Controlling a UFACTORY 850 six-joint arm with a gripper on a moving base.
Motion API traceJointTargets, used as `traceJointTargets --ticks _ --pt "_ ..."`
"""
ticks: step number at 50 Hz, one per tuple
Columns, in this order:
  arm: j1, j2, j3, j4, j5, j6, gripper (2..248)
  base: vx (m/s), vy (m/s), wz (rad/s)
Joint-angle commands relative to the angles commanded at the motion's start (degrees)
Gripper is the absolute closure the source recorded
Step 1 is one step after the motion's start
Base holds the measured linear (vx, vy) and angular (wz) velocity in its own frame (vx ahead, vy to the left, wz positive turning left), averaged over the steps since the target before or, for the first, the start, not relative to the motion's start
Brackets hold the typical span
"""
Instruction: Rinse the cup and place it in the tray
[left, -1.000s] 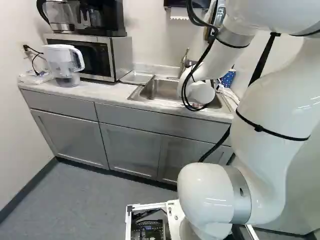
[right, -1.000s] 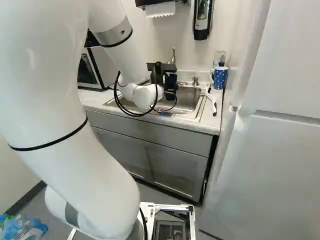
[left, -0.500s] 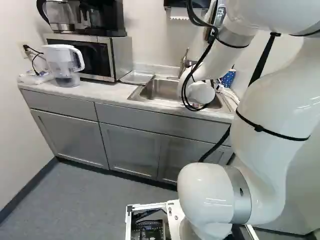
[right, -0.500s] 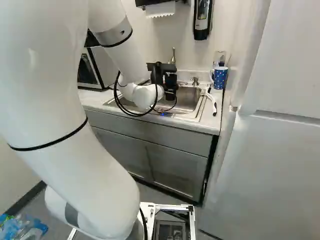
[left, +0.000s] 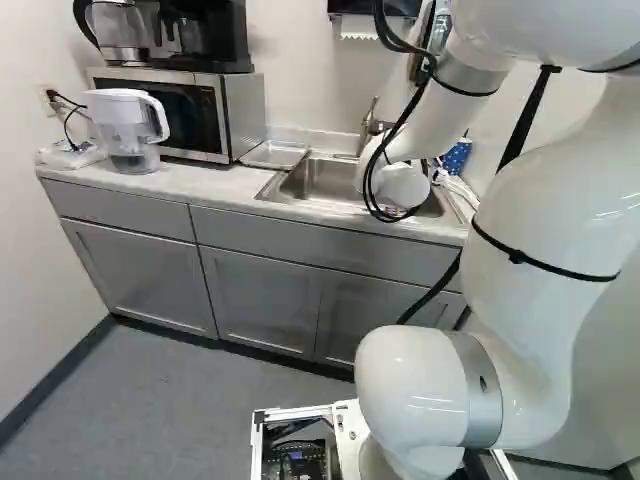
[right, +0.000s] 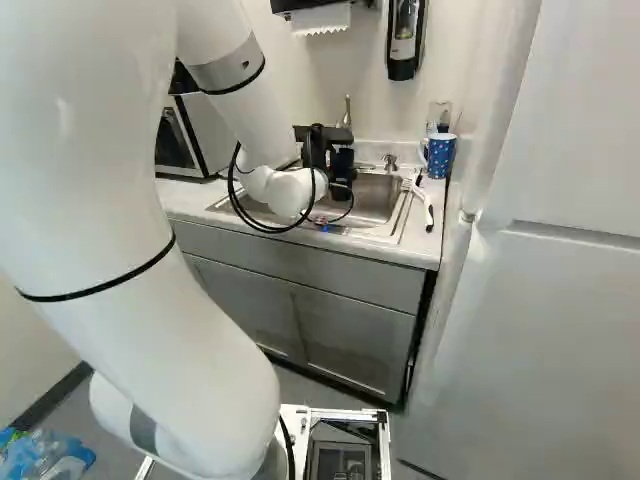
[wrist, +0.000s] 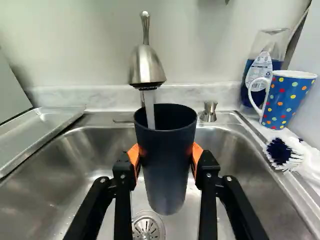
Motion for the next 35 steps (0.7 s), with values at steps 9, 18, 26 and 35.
traceJointTargets --ticks 9,18,26,35 --pt "0.0 0.0 0.0 0.0 0.0 0.0 129 0.000 0.000 0.000" --pt "0.0 0.0 0.0 0.0 0.0 0.0 129 0.000 0.000 0.000" --pt "0.0 0.0 0.0 0.0 0.0 0.0 129 0.000 0.000 0.000" --pt "0.0 0.0 0.0 0.0 0.0 0.0 129 0.000 0.000 0.000"
